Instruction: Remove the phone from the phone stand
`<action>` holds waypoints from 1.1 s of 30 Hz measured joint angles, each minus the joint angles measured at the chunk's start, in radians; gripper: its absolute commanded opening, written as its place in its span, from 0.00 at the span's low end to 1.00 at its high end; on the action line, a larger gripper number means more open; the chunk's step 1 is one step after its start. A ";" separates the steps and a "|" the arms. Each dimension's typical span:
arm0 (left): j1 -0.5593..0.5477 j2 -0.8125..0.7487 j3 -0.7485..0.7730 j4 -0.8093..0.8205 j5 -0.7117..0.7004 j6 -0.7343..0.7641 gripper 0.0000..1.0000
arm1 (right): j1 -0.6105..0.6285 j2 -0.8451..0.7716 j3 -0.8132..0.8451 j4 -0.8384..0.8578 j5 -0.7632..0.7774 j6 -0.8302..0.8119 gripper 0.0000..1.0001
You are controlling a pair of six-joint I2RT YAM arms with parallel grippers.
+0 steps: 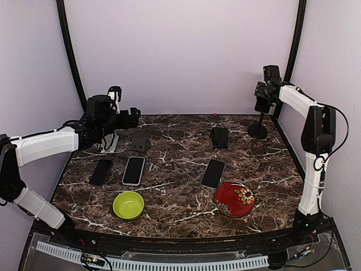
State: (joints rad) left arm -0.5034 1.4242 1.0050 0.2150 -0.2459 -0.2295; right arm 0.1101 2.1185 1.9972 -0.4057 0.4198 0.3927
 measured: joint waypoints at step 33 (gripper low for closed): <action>0.000 -0.058 -0.008 0.001 0.001 -0.005 0.99 | 0.169 -0.283 -0.029 -0.128 -0.157 -0.076 0.61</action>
State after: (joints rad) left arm -0.5034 1.3659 0.9966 0.2157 -0.2451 -0.2348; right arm 0.2794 1.8355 1.9682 -0.5335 0.2630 0.3164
